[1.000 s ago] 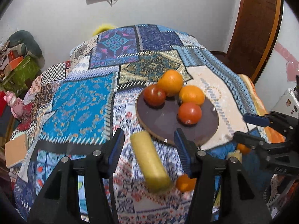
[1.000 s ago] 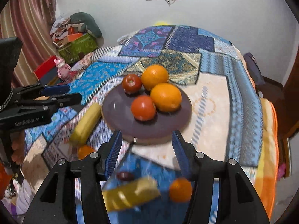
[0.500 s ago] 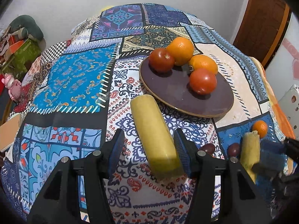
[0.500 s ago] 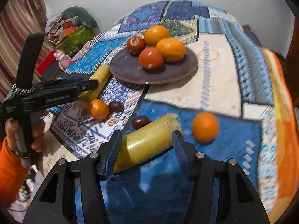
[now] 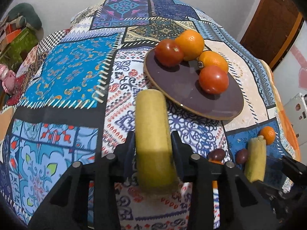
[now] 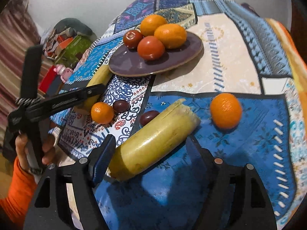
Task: Organize fruits
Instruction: 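Grasp a yellow corn cylinder with the left tool while the right tool grasps the other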
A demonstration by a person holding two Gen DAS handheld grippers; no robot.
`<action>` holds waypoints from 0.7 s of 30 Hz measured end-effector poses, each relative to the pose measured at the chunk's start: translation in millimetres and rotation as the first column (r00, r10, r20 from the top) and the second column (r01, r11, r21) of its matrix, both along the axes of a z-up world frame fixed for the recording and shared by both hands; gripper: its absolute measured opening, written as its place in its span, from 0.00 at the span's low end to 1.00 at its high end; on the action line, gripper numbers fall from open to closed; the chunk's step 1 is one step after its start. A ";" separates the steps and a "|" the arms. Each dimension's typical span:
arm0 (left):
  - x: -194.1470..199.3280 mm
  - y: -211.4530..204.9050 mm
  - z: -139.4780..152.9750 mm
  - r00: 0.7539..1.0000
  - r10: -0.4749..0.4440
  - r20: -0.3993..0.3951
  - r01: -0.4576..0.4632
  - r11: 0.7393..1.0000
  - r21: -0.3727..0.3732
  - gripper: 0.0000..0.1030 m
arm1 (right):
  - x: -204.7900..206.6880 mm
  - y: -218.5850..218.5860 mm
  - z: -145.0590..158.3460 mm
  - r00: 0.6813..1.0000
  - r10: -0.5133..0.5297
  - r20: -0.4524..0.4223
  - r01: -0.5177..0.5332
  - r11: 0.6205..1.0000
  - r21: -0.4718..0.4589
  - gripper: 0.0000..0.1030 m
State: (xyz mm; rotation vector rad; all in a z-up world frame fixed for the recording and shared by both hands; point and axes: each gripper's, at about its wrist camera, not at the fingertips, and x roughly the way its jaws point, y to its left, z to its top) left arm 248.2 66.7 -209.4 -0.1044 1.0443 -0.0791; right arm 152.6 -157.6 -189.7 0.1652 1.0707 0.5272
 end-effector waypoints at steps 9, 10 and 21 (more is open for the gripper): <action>-37.8 7.8 6.1 1.000 -0.002 -0.005 0.002 1.000 0.012 0.35 | -5.2 -4.9 7.2 0.995 0.096 0.022 -0.094 0.993 -0.069 0.51; -42.6 8.4 6.6 1.000 -0.001 -0.005 0.001 1.000 0.011 0.35 | -5.8 -9.5 8.7 0.994 0.105 0.026 -0.102 0.991 -0.085 0.46; -77.2 4.3 10.2 1.000 -0.009 -0.012 0.009 1.000 0.008 0.35 | -1.7 -27.8 13.0 0.993 0.105 0.060 -0.093 0.982 -0.165 0.35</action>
